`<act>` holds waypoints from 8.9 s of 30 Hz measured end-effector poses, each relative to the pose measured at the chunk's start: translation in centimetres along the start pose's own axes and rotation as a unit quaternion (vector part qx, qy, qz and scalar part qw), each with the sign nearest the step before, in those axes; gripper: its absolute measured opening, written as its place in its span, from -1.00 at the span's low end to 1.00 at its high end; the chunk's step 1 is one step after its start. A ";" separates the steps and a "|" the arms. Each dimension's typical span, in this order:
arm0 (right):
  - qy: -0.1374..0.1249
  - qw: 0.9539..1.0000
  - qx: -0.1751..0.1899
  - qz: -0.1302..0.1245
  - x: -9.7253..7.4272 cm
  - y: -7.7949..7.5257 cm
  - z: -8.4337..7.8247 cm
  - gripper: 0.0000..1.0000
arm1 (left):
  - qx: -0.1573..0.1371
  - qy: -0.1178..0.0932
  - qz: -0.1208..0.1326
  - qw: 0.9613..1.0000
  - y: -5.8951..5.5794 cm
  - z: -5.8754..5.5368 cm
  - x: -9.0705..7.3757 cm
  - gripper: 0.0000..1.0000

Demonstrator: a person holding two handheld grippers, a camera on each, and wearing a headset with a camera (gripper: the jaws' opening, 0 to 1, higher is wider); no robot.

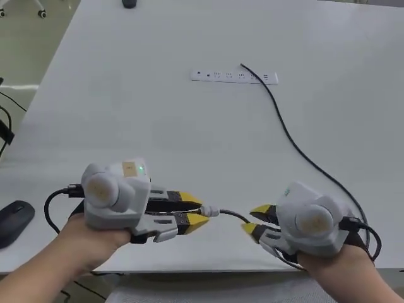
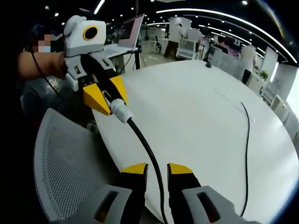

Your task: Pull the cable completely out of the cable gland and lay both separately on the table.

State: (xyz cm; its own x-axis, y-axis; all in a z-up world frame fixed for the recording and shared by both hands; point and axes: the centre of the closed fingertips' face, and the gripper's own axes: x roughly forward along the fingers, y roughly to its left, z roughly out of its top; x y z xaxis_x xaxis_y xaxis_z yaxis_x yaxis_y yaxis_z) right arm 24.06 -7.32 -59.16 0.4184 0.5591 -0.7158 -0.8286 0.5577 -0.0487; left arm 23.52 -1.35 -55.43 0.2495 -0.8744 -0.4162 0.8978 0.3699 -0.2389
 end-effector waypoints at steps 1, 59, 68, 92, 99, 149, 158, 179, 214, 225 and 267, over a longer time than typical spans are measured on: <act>-0.005 1.000 -0.008 0.005 -0.1 0.3 0.4 -0.69 | -0.001 0.000 -0.001 1.000 0.0 0.0 0.0 -0.69; -0.011 0.999 -0.031 0.008 0.9 0.4 0.7 -0.99 | 0.004 0.006 -0.007 1.000 -0.7 0.0 0.7 -0.69; 0.008 1.000 0.025 -0.002 1.3 -0.9 -0.8 -0.99 | 0.004 0.003 -0.005 1.000 -0.5 0.1 0.6 -0.69; 0.043 0.992 0.116 -0.005 1.5 -1.3 -4.3 -0.98 | 0.004 0.006 -0.005 1.000 -1.1 -0.1 0.6 -0.69; 0.038 0.994 0.100 -0.005 1.1 -1.2 -4.2 -0.95 | 0.004 0.004 -0.004 1.000 -1.0 -0.1 0.6 -0.69; -0.032 0.996 -0.074 0.041 0.6 1.8 2.9 -0.96 | -0.009 0.002 -0.003 1.000 -0.8 0.4 1.0 -0.69; -0.023 0.998 -0.040 0.039 0.7 1.2 1.8 -0.97 | -0.008 0.002 -0.006 1.000 -0.8 0.5 1.2 -0.69; 0.008 0.994 0.107 0.020 1.4 -1.1 -1.7 -0.97 | -0.001 -0.011 -0.004 1.000 -0.3 1.0 0.3 -0.69; 0.023 0.988 0.153 0.007 1.7 -2.3 -4.3 -0.91 | -0.007 -0.021 -0.002 1.000 -0.1 1.6 0.5 -0.69; -0.054 0.997 0.042 0.033 0.0 -0.1 1.9 -0.60 | -0.004 -0.011 -0.003 1.000 -0.2 1.3 0.2 -0.69; -0.020 0.999 -0.034 0.027 1.4 -0.3 1.1 -0.98 | -0.006 -0.016 -0.009 1.000 -0.3 1.7 0.6 -0.69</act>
State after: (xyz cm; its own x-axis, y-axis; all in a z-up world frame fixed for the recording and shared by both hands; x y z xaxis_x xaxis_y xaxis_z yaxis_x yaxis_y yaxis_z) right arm 25.26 -6.03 -59.34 0.3864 0.6115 -0.6904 -0.8727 0.4847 -0.0591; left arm 24.07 -2.54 -54.14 0.2455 -0.8899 -0.3845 0.8980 0.3582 -0.2556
